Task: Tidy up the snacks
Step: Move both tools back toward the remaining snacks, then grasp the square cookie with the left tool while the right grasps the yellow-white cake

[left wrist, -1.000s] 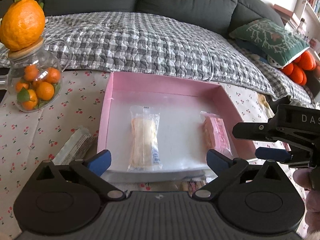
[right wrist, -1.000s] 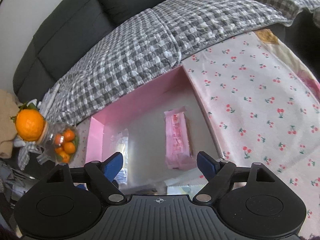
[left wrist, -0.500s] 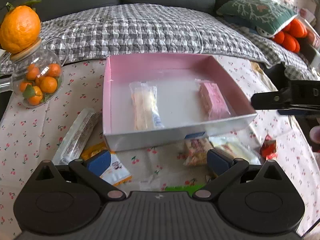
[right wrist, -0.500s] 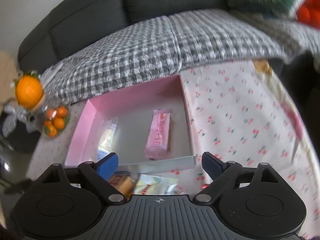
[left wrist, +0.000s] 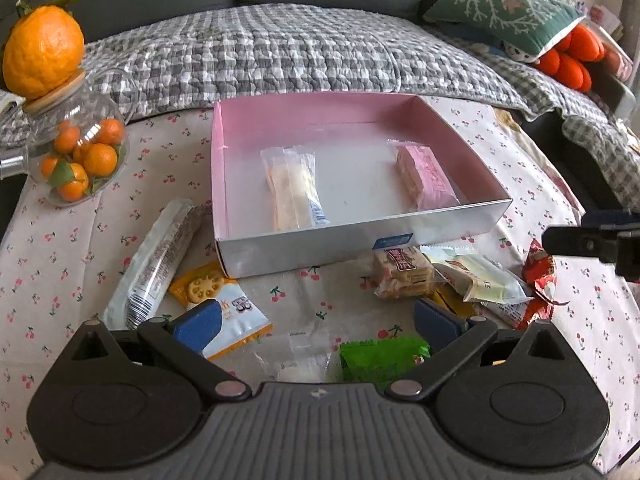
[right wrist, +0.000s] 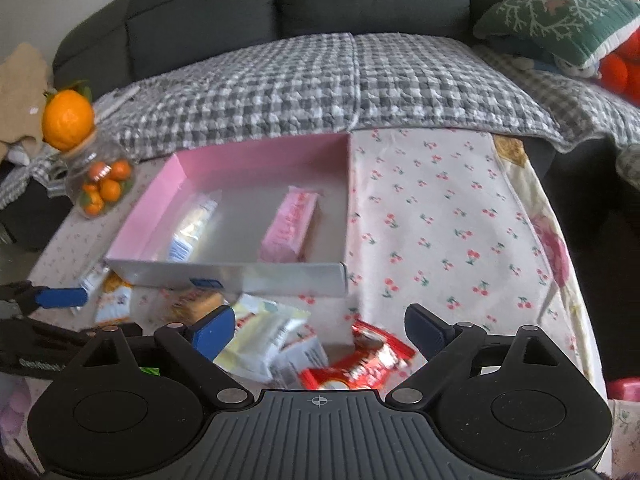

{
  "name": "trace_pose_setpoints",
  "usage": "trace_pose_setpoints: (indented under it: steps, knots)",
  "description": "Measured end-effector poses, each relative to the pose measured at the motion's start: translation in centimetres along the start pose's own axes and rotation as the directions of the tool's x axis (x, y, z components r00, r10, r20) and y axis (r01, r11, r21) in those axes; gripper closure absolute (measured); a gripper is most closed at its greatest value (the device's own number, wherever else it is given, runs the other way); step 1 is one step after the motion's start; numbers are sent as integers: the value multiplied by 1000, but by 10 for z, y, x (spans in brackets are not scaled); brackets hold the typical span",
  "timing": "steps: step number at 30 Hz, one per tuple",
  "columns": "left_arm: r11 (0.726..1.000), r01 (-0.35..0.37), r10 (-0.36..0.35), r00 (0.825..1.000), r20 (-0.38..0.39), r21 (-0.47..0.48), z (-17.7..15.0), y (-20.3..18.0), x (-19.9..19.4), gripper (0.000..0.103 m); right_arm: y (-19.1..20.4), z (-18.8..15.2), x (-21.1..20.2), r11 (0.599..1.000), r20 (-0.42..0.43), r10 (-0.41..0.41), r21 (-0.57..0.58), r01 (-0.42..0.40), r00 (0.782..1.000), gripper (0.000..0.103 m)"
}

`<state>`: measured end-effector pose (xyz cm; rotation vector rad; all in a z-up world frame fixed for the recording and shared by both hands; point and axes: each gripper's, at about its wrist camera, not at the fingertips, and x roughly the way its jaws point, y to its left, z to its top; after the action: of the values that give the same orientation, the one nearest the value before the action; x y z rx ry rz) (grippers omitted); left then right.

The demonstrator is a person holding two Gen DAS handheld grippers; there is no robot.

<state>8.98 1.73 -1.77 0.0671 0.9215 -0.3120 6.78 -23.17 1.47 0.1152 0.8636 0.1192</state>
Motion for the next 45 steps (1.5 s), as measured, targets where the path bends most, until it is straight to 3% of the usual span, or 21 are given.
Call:
trace_pose_setpoints:
  steps: [7,13,22,24,36,45]
  knots:
    - [996,29,-29,1000,-5,-86,9,-4,13,4,-8,-1,6,999,-31,-2,39,3,1000,9]
    - [976,97,-103,994,-19,-195,18,-11,31,19,-11,-1,12,997,-46,7,80,-3,999,9]
    - [971,107,-124,990,-65,-214,20,-19,49,57,-6,-1,17,997,-62,31,73,-26,998,9]
    - [972,117,-134,989,-68,-206,21,-18,50,71,-5,0,18,997,-66,37,71,-33,997,9]
    - [977,91,-112,989,-97,-195,17,-4,39,71,15,5,35,986,-130,133,116,-118,983,9]
    - [976,76,-99,989,-106,-204,13,7,32,71,27,9,56,990,-183,89,124,-67,979,12]
